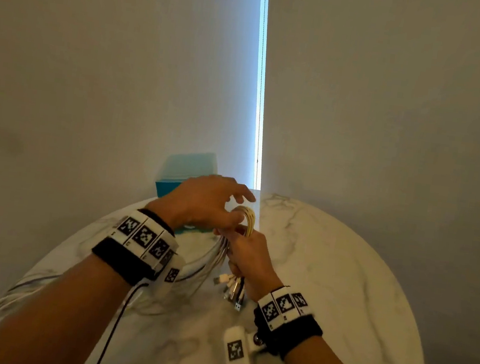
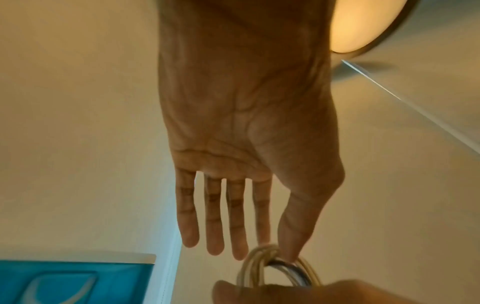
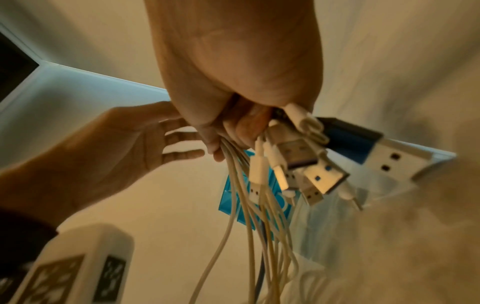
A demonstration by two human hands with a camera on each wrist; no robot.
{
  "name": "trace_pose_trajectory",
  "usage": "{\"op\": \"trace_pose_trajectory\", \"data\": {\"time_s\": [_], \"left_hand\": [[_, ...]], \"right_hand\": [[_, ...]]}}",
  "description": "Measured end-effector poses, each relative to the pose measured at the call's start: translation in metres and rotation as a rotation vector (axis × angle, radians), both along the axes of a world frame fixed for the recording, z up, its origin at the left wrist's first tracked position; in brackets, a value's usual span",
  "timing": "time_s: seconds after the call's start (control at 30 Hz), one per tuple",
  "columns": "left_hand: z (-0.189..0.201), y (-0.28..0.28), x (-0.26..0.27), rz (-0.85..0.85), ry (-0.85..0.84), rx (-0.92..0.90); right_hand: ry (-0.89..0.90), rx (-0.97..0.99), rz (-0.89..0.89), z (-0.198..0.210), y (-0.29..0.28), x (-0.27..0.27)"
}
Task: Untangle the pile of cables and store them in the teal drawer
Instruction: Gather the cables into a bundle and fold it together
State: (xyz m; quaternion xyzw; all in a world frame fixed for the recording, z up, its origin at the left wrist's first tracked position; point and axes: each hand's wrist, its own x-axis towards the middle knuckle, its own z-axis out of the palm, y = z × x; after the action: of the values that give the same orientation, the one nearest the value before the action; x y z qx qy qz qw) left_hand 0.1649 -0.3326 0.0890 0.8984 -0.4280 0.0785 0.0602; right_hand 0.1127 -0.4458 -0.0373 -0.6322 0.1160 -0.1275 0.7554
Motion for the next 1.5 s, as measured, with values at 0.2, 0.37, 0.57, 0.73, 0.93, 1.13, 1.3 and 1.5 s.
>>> {"op": "trace_pose_trajectory", "data": {"time_s": [0.2, 0.37, 0.57, 0.73, 0.93, 1.13, 1.3, 1.5], "left_hand": [[0.002, -0.026, -0.009, -0.001, -0.202, 0.107], [-0.004, -0.028, 0.002, 0.039, -0.324, -0.002], [-0.02, -0.024, 0.008, 0.017, -0.313, -0.221], [-0.014, -0.026, -0.001, -0.076, -0.32, -0.342], [-0.019, -0.025, -0.006, -0.13, -0.367, -0.337], [-0.02, -0.026, -0.008, -0.189, -0.378, -0.366], [-0.025, -0.023, -0.003, -0.215, -0.376, -0.403], [-0.025, -0.022, -0.005, -0.322, -0.433, -0.39]], "right_hand": [[-0.042, -0.066, -0.017, 0.004, -0.001, -0.008], [-0.101, -0.163, -0.031, 0.012, -0.002, -0.008], [-0.035, -0.256, 0.007, 0.012, 0.003, -0.01], [0.103, -0.058, 0.206, 0.018, -0.004, -0.017], [0.134, -0.24, 0.237, 0.01, -0.004, -0.013], [0.086, -0.31, 0.278, 0.007, 0.001, -0.014], [0.086, -0.325, 0.266, 0.006, 0.007, -0.008], [0.0, -0.278, 0.203, -0.002, 0.013, -0.003]]}}
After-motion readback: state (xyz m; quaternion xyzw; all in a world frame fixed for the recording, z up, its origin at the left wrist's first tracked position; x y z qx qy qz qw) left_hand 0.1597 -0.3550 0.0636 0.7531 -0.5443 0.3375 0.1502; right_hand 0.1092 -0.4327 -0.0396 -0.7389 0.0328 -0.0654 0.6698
